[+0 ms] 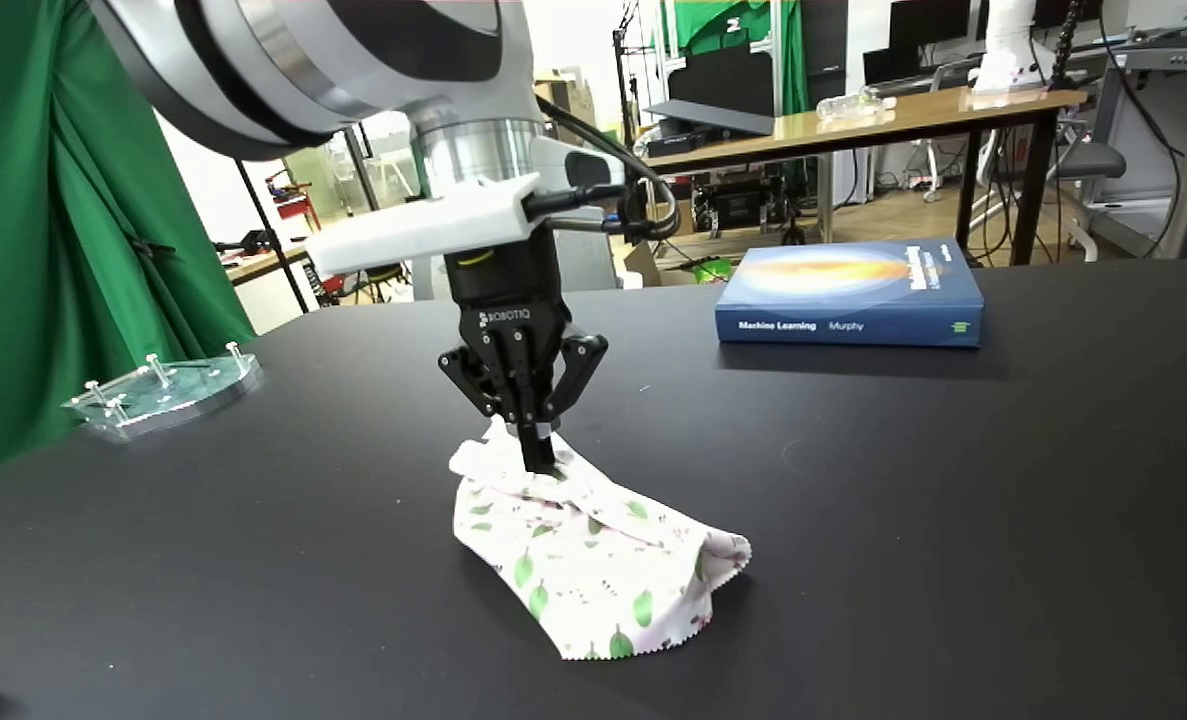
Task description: Spread the cloth
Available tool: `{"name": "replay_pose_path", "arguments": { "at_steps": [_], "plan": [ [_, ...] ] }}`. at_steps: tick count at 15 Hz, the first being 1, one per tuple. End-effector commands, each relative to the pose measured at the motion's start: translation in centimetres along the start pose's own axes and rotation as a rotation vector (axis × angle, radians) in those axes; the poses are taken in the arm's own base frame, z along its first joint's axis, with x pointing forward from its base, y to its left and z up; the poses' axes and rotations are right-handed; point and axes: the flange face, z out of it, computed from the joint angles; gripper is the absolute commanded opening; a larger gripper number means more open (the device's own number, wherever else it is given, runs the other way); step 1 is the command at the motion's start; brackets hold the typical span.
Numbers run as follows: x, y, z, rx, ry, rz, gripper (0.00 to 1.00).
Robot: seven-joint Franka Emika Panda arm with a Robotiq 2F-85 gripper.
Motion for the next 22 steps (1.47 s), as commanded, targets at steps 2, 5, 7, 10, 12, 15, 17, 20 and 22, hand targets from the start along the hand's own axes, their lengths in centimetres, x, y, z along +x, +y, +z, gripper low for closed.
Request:
{"name": "replay_pose_path", "arguments": {
  "at_steps": [2, 5, 7, 10, 12, 15, 17, 20, 22],
  "plan": [
    [0.7, 0.6, -1.4, -0.008, 0.043, 0.074, 0.00],
    [0.9, 2.5, -2.6, 0.013, 0.097, 0.186, 0.00],
    [1.0, 4.4, -3.5, 0.014, 0.135, 0.267, 0.00],
    [0.7, 7.6, -4.3, 0.004, 0.178, 0.384, 0.00],
    [0.3, 9.5, -4.5, 0.000, 0.192, 0.455, 0.00],
    [-0.3, 12.0, -3.7, -0.006, 0.188, 0.551, 0.00],
    [-0.7, 13.2, -3.0, -0.003, 0.169, 0.602, 0.00],
    [-1.1, 13.9, -1.7, 0.031, 0.130, 0.636, 0.09],
    [-1.3, 14.0, -1.4, 0.062, 0.116, 0.653, 0.33]
  ]
}}
